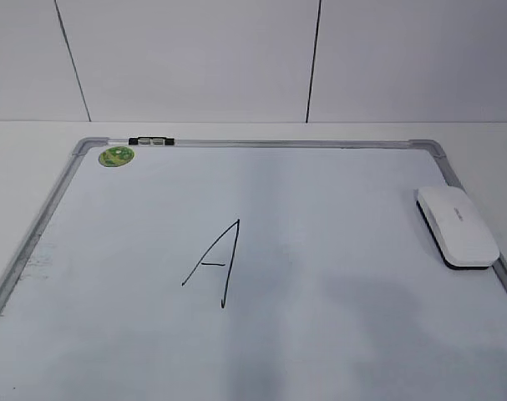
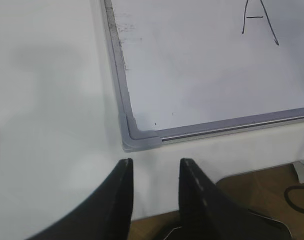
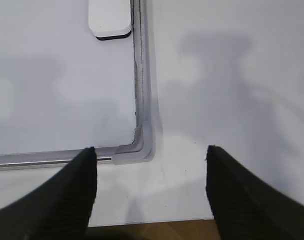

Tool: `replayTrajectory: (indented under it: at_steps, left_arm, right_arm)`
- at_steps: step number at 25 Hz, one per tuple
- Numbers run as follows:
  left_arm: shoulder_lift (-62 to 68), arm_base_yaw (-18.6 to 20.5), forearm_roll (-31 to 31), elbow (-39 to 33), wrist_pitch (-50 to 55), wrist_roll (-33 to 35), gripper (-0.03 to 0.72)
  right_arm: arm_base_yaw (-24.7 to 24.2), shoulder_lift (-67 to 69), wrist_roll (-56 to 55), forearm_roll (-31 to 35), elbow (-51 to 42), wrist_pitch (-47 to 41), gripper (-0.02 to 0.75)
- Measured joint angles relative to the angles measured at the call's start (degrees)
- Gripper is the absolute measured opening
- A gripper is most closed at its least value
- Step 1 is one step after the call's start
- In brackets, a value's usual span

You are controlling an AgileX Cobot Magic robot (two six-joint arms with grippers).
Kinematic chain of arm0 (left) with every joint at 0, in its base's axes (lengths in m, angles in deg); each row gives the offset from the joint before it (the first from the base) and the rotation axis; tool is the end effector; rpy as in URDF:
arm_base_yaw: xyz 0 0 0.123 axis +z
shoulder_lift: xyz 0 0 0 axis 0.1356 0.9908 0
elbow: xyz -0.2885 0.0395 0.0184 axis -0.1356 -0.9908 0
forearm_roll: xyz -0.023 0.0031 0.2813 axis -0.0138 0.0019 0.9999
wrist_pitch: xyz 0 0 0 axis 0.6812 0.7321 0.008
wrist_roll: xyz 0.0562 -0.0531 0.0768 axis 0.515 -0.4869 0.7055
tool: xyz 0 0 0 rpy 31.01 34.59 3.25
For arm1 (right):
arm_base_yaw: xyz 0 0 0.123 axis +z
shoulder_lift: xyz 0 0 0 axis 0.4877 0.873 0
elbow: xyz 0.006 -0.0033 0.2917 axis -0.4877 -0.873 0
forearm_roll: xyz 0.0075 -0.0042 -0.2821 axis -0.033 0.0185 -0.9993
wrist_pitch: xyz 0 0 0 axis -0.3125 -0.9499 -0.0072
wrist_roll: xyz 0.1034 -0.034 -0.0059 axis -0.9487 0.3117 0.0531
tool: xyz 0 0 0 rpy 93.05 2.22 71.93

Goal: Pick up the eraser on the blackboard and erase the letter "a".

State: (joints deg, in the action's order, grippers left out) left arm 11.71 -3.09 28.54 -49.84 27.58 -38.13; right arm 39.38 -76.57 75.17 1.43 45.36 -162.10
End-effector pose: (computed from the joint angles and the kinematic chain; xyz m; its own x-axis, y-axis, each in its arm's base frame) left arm 0.0298 -0.0180 0.2792 -0.6988 0.0653 -0.7124 0.2183 0.9678 -0.1254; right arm 0.0339 -0.0115 0.2804 -0.6725 0.0426 -0.7389 0.0499 0.9987 0.0122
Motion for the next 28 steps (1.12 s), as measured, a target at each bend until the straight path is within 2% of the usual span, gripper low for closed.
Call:
replayTrajectory:
  at_steps: [5, 13, 28]
  left_arm:
    - [-0.2, 0.0, 1.6, -0.6, -3.3, 0.0, 0.235]
    - [-0.2, 0.0, 4.4, -2.7, -8.8, 0.0, 0.235]
    - [-0.2, 0.0, 4.5, -2.9, -10.0, 0.0, 0.235]
  right_arm:
    - [0.0, -0.3, 0.5, -1.2, -0.4, 0.0, 0.547]
    - [0.0, -0.4, 0.7, -2.7, -2.7, 5.8, 0.547]
    - [0.0, -0.4, 0.8, -3.4, -3.0, 6.5, 0.546]
